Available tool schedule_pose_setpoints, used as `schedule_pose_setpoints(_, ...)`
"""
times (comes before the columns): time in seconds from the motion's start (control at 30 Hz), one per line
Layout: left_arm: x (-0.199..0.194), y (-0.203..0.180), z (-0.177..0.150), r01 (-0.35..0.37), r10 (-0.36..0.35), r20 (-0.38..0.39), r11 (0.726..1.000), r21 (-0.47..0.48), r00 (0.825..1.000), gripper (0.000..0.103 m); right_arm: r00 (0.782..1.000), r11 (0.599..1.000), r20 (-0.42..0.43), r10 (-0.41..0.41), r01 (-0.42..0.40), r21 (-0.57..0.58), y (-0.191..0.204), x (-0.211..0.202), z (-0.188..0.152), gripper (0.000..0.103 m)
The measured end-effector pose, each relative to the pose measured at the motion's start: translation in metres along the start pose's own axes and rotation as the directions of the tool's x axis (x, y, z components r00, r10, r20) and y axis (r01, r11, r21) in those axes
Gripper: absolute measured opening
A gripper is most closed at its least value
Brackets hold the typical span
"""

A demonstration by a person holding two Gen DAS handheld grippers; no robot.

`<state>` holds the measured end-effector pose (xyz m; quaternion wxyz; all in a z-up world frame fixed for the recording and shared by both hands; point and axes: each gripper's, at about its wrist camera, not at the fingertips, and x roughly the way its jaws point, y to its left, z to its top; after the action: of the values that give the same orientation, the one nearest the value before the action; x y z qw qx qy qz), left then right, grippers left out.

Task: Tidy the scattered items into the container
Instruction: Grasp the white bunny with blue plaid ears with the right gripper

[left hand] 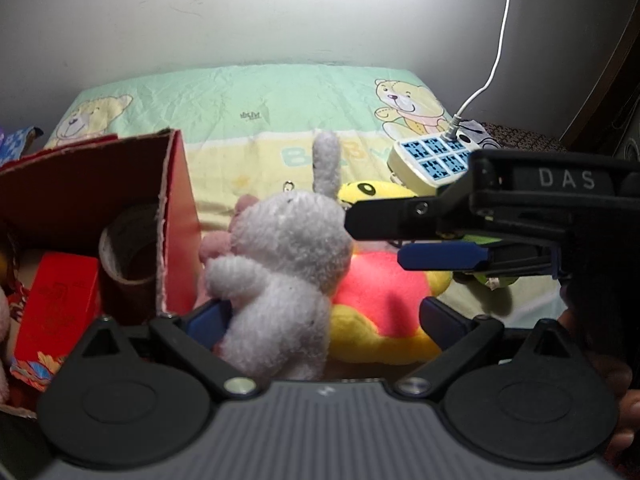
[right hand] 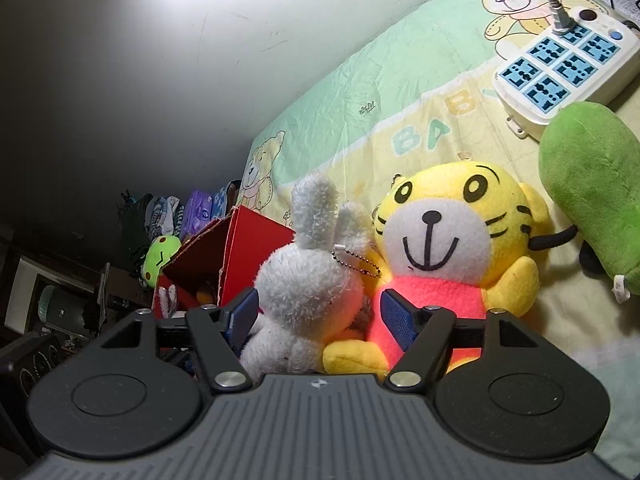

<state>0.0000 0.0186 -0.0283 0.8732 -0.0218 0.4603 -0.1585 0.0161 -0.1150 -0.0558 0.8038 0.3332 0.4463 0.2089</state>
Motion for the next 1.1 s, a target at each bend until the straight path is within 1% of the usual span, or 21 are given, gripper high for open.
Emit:
schedule_pose_setpoints(0.1,0.003,-0.005,-0.001,-0.005,0.005,0.004,1.000,0.023,1.000,0.101,0.999,1.000,-0.046,0.001,-0.002,-0.023,0.004,0.012,0.003,0.071)
schedule_pose_setpoints(0.2,0.004,-0.008,-0.003,-0.008,0.007,0.010,0.999,0.042,1.000,0.101,0.995,0.999,-0.098,0.020,-0.023,-0.027,0.004,0.023,0.005,0.071)
schedule_pose_setpoints(0.3,0.004,-0.009,-0.004,-0.026,0.025,0.021,0.999,0.045,0.999,0.101,0.990,0.999,-0.141,0.019,-0.024,-0.038,0.003,0.032,0.007,0.072)
schedule_pose_setpoints(0.43,0.005,-0.012,-0.006,-0.032,0.031,0.026,0.998,0.056,0.999,0.101,0.972,0.998,-0.226,0.059,-0.065,-0.019,-0.005,0.041,0.010,0.072)
schedule_pose_setpoints(0.47,0.005,-0.012,-0.006,-0.036,0.034,0.028,0.998,0.059,0.999,0.101,0.970,0.997,-0.235,0.069,-0.075,-0.016,-0.006,0.042,0.010,0.070)
schedule_pose_setpoints(0.5,0.005,-0.012,-0.006,-0.038,0.036,0.030,0.997,0.061,0.999,0.101,0.970,0.997,-0.234,0.073,-0.079,-0.015,-0.008,0.043,0.010,0.065)
schedule_pose_setpoints(0.53,0.004,-0.013,-0.006,-0.033,0.031,0.031,0.998,0.061,0.999,0.101,0.969,0.997,-0.235,0.076,-0.081,-0.013,-0.010,0.043,0.010,0.057)
schedule_pose_setpoints(0.63,0.000,-0.014,-0.007,0.018,-0.019,0.030,0.998,0.053,0.999,0.101,0.966,0.994,-0.236,0.109,-0.103,0.039,-0.022,0.043,0.012,0.050)
schedule_pose_setpoints(0.7,-0.002,-0.019,-0.007,0.033,-0.035,0.039,0.997,0.068,0.999,0.101,0.966,0.992,-0.227,0.125,-0.116,0.052,-0.026,0.039,0.013,0.049)
schedule_pose_setpoints(0.77,-0.003,-0.024,-0.008,0.049,-0.053,0.041,0.995,0.084,0.998,0.101,0.969,0.993,-0.215,0.121,-0.116,0.034,-0.029,0.031,0.014,0.048)
schedule_pose_setpoints(0.93,-0.003,-0.037,-0.006,0.068,-0.080,0.076,0.987,0.145,0.994,0.101,0.982,0.998,-0.180,0.049,-0.057,-0.041,-0.033,0.016,0.017,0.049)
schedule_pose_setpoints(1.0,-0.005,-0.043,-0.004,0.090,-0.107,0.088,0.981,0.174,0.990,0.101,0.985,0.997,-0.171,0.015,-0.028,-0.075,-0.032,0.010,0.021,0.050)
schedule_pose_setpoints(1.07,-0.001,-0.048,-0.002,0.136,-0.150,0.063,0.973,0.186,0.987,0.101,0.988,0.996,-0.153,0.009,-0.023,-0.091,-0.031,0.003,0.028,0.052)
schedule_pose_setpoints(1.1,0.003,-0.048,-0.001,0.163,-0.172,0.038,0.970,0.178,0.984,0.101,0.990,0.995,-0.139,0.005,-0.018,-0.096,-0.031,0.000,0.032,0.054)
